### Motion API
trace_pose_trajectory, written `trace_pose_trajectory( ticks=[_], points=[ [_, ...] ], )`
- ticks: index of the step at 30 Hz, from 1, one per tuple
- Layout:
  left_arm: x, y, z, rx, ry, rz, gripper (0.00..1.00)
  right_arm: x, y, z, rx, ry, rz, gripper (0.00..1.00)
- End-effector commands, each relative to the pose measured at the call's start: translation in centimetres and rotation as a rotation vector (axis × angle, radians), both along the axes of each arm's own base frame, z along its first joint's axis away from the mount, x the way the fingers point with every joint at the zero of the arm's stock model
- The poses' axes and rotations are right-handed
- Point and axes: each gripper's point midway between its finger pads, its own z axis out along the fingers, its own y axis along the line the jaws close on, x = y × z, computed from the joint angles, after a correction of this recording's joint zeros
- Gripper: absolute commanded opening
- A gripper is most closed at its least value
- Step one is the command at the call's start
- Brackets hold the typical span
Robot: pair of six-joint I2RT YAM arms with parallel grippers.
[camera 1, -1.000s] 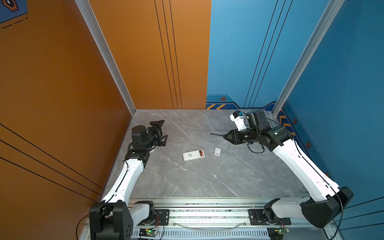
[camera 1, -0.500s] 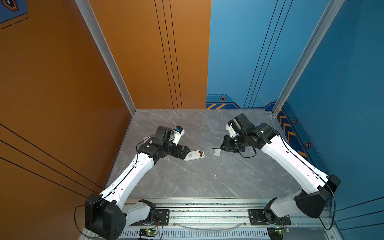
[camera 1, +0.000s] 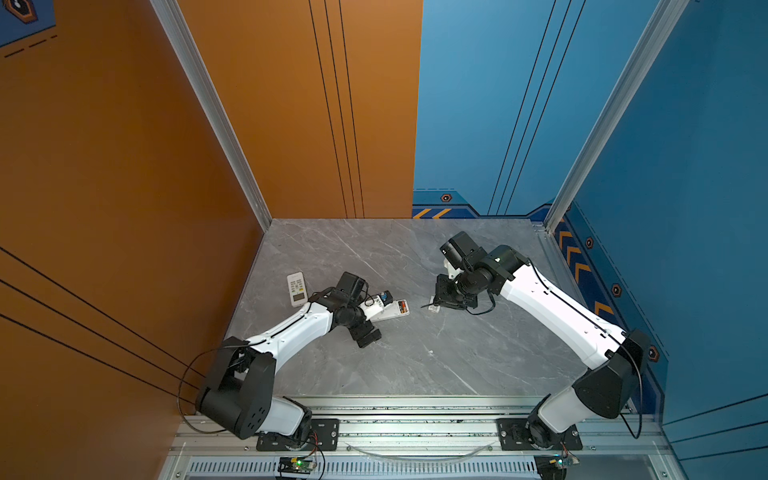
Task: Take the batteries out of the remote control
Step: 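Grasp the opened remote with the left gripper while the right gripper brings the screwdriver near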
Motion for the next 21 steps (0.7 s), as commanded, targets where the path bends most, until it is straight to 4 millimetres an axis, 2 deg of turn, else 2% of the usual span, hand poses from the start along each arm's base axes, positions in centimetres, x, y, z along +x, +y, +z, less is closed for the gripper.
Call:
trace_pose_trajectory(
  ticks=[1,6,7,10,12,18,21],
  points=[
    [2.9,-0.1,0.4,0.031,-0.087,-0.010,0.98,0.1,0.6,0.2,0.016,-0.026,0.019,0.00],
    [5.2,-0.2,-0.5,0.037,-0.093,-0.003,0.98,0.1,1.0,-0.4,0.028,-0.033,0.022,0.00],
    [5.4,-0.3,-0.9,0.043,-0.078,-0.011,0.98,-0.7,1.9,-0.5,0.029,-0.030,0.051,0.00],
    [5.5,-0.4,-2.1,0.057,-0.025,-0.025,0.96,-0.9,2.2,-0.9,0.028,-0.026,0.063,0.00],
    [6.3,-0.6,-1.7,0.043,-0.011,-0.015,0.94,-0.8,2.2,-0.9,0.024,-0.033,0.065,0.00],
    [6.4,-0.3,-2.8,0.049,0.054,-0.010,0.88,-0.6,2.4,-0.9,0.029,-0.041,0.068,0.00],
    [5.4,-0.8,-3.3,0.050,0.099,-0.041,0.87,-0.5,2.4,-0.7,0.035,-0.047,0.069,0.00]
  ],
)
